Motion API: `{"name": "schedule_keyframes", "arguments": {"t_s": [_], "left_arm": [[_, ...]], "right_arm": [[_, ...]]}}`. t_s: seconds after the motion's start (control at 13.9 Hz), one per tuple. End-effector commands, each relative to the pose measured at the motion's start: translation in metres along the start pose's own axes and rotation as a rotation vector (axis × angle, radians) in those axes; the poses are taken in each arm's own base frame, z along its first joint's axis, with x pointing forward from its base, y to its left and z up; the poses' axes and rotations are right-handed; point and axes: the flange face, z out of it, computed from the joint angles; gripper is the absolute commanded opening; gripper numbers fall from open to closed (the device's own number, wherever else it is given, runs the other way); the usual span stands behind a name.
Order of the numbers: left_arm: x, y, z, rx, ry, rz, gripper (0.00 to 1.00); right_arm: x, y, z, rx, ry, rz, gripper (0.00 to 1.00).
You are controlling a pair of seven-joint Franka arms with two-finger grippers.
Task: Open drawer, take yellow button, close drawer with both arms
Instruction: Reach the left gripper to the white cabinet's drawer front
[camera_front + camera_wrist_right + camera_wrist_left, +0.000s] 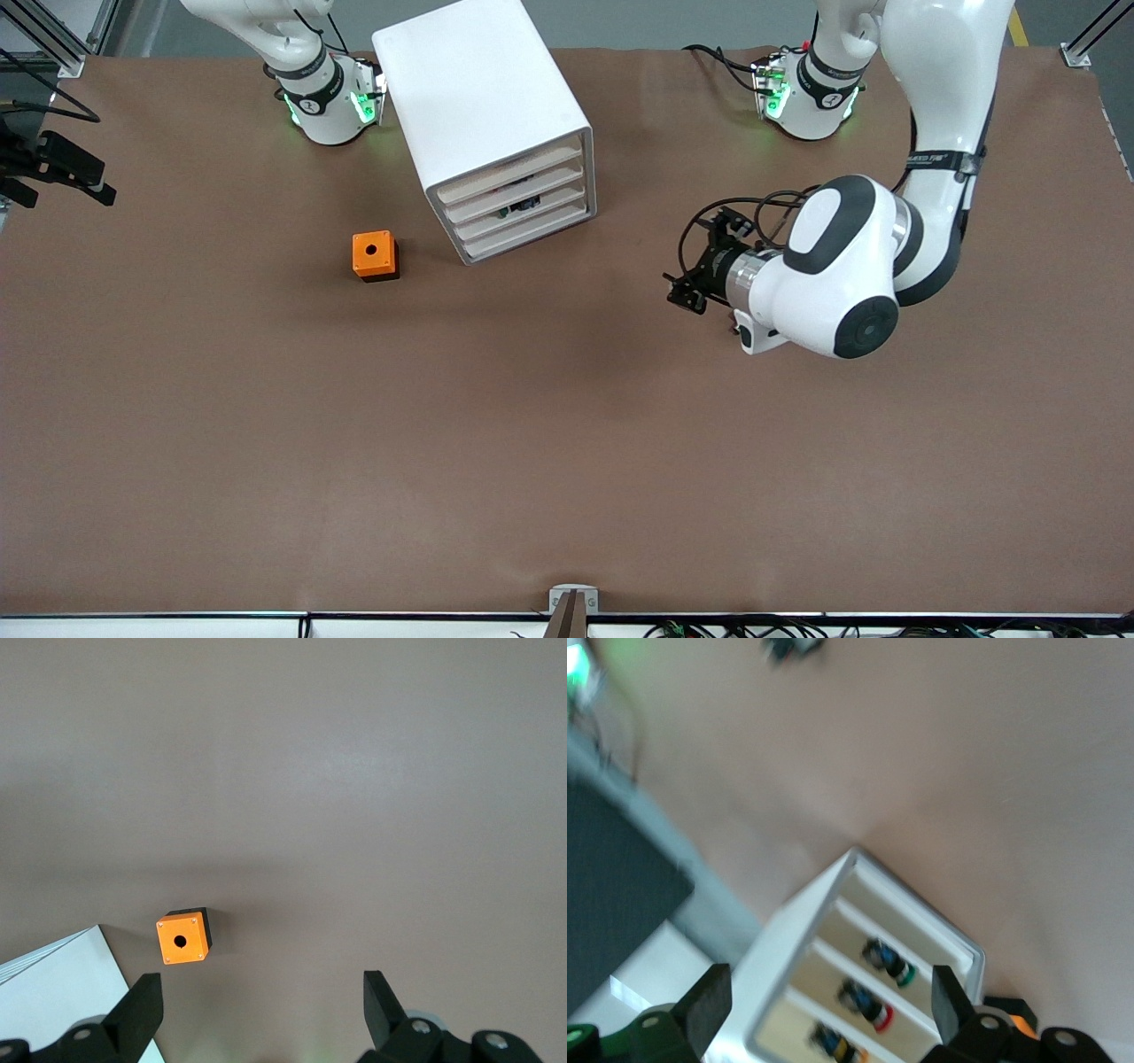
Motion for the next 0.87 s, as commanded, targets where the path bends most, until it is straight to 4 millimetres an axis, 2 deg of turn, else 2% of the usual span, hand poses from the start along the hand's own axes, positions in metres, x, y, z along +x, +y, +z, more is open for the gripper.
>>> {"name": "schedule_keyframes", "arguments": {"t_s": [0.0,0.29,0.43,0.65,0.79], "left_arm": [[-0.012,0.021,0.031,0.111,-0.083,-0.234,0.99],[-0.019,0.036,0.079,0.258,-0.115,-0.477,0.99],[-0.031,0.037,0.101,0.332,-0.128,-0.533,0.97],[-0.046,0.04,0.131,0.424,-0.15,-0.618,0.77],[-0.045,0.046,0.151,0.467,-0.15,-0.659,0.64]], "right_arm": [[-0.009,0.0,-0.002,0.0,0.003,-0.012,1.0],[-0.01,0.001,-0.001,0.001,-0.006,-0.009,1.0],[-0.01,0.0,-0.001,0.001,-0.006,-0.01,1.0],[-0.01,0.0,-0.002,0.001,-0.004,-0.01,1.0],[-0.01,0.0,-0.001,0.001,-0.006,-0.01,1.0]]}}
